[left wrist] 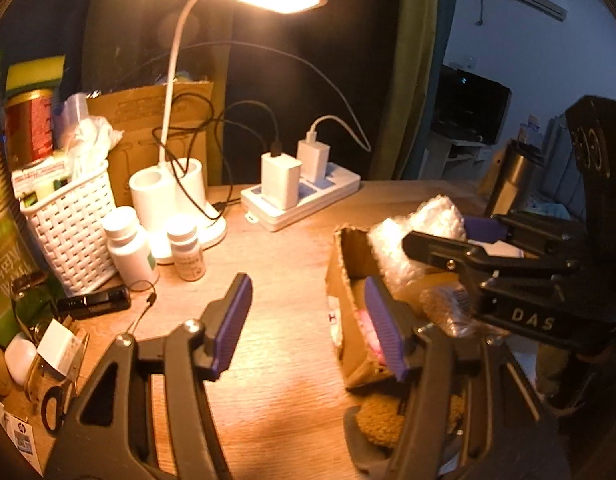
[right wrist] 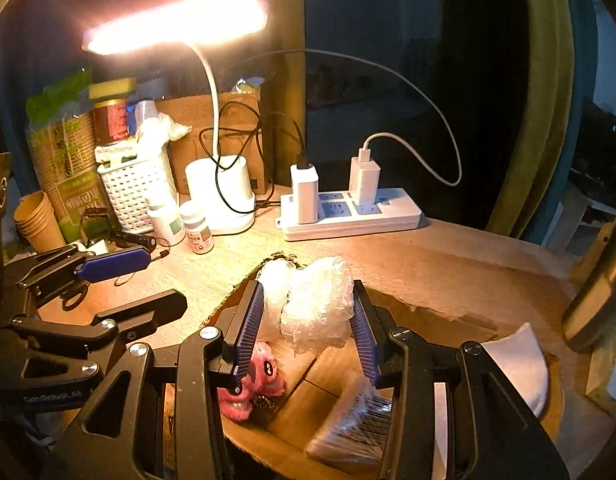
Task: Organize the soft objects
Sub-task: 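Carry bubble wrap into the box with right gripper while left gripper carries pink plush, then release the bubble wrap and pink plush into the box with both grippers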
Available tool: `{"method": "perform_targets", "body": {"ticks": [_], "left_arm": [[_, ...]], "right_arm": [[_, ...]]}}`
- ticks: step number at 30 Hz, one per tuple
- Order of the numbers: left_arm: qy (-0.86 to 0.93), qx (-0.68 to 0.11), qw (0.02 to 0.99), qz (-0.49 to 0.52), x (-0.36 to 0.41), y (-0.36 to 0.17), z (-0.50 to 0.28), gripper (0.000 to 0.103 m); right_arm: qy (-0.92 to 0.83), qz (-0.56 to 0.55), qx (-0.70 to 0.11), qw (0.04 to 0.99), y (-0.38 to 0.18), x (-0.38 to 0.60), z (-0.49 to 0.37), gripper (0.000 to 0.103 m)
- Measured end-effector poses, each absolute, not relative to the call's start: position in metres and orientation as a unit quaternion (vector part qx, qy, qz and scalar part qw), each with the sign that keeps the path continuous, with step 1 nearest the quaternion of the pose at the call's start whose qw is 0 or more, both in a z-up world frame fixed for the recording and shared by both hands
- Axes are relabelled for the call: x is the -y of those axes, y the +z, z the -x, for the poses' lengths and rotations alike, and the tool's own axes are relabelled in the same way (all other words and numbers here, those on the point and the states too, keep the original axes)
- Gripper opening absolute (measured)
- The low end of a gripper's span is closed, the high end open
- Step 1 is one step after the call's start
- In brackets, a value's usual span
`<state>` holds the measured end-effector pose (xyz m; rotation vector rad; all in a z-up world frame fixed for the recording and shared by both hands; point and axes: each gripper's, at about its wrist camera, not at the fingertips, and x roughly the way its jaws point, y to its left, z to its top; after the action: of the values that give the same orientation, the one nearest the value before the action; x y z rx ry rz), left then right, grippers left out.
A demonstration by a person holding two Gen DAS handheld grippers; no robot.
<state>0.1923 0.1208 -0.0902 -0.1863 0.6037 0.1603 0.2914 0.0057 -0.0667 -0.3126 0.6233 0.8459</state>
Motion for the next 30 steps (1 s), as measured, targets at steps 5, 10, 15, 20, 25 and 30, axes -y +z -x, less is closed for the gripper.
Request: {"method": "perform_targets", "body": {"ticks": [5, 10, 15, 20, 25, 30], "left_arm": [[0.083, -0.307, 0.942, 0.109, -0.132, -0.095, -0.195, 0.06], [0.082, -0.31, 0.94, 0.12, -0.135, -0.097, -0.194, 0.06], [0.081, -0.309, 0.94, 0.117, -0.134, -0.096, -0.193, 0.06], [0.079, -0.308, 0.941, 0.111, -0.132, -0.095, -0.193, 0.06], [0.075, -0.304, 0.944, 0.107, -0.128, -0.093, -0.192, 0.06], [0.064, -0.294, 0.949, 0.099, -0.121, -0.088, -0.188, 0.06]], "right_arm": [[0.402, 0.137, -0.319, 0.847, -0.077, -0.016, -0.3, 0.045], [0.394, 0.137, -0.343, 0.842, -0.09, -0.022, -0.309, 0.05], [0.395, 0.126, -0.346, 0.842, -0.087, -0.018, -0.31, 0.063], [0.381, 0.12, -0.342, 0.851, -0.083, -0.01, -0.309, 0.063], [0.375, 0.123, -0.323, 0.86, -0.069, 0.001, -0.298, 0.063], [0.367, 0.13, -0.304, 0.869, -0.059, 0.013, -0.283, 0.063]]}}
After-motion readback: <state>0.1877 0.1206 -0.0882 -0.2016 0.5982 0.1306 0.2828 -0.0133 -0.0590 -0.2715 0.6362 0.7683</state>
